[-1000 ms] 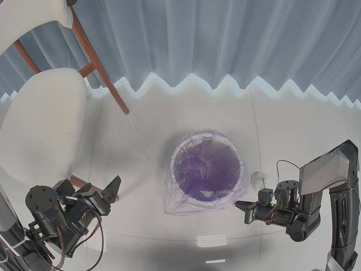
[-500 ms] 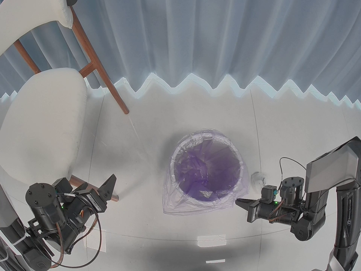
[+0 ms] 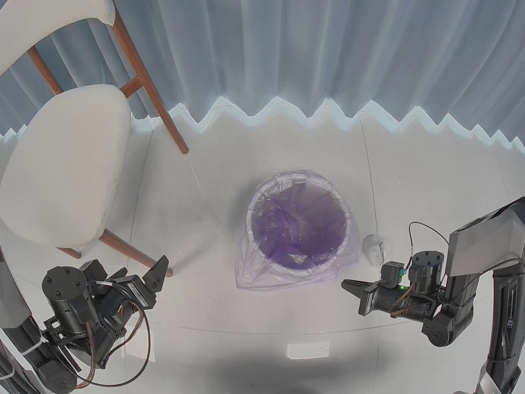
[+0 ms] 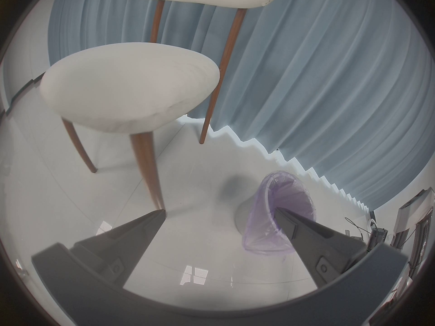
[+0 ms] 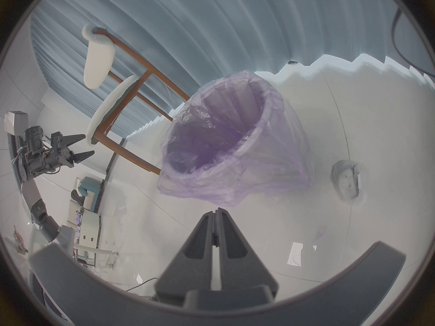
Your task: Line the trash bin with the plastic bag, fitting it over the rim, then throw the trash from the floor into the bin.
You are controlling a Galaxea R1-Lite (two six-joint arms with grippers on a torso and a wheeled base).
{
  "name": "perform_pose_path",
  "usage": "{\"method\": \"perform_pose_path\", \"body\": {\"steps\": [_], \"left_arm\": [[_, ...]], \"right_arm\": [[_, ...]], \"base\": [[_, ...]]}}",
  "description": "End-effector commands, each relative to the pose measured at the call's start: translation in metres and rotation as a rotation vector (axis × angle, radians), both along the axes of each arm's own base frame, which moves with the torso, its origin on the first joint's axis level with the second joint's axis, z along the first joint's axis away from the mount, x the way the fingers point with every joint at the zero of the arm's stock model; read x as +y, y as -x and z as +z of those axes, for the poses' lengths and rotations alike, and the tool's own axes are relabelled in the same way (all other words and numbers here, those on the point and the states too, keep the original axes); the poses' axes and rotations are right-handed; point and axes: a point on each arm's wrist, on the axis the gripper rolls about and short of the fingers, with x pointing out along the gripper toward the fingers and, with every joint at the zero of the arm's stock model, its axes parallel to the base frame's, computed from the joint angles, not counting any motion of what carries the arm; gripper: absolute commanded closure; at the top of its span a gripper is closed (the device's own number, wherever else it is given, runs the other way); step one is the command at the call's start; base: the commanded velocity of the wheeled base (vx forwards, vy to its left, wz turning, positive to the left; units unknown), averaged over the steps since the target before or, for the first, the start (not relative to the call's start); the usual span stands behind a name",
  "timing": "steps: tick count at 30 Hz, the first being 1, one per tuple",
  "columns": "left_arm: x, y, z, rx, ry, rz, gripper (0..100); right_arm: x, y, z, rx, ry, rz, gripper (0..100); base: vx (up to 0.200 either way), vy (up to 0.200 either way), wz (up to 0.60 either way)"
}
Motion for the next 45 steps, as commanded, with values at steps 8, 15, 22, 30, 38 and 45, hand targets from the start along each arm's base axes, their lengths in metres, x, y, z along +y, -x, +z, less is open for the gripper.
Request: {"method": "perform_pose_path", "body": {"steps": [8, 15, 22, 30, 38, 45], "left_arm": [[0.003, 0.003, -0.001, 0.005, -0.015, 0.036, 0], [0.003, 0.003, -0.001, 0.005, -0.016, 0.044, 0], [0.003, 0.003, -0.002, 0.008, -0.017, 0.044, 0], [0.003, 0.003, -0.002, 0.008, -0.017, 0.044, 0], [0.003, 0.003, -0.002, 0.008, -0.017, 0.046, 0], [0.003, 0.003, -0.001, 0.005, -0.017, 0.055, 0]], "right_arm": [[0.030, -0.038, -0.009, -0.101, -0.040, 0.040, 100], [0.035, -0.052, -0.003, -0.158, -0.062, 0.034, 100], [0.025, -0.063, 0.003, -0.191, -0.076, 0.000, 100], [0.019, -0.080, 0.007, -0.190, -0.112, -0.042, 100], [0.025, -0.085, -0.007, -0.167, -0.103, -0.039, 100], [0.026, -0.094, -0.032, -0.112, -0.073, -0.054, 100]], "base": [[0.000, 0.000, 0.00], [0.000, 0.000, 0.00], [0.000, 0.000, 0.00], [0.000, 0.000, 0.00], [0.000, 0.000, 0.00], [0.000, 0.000, 0.00]]}}
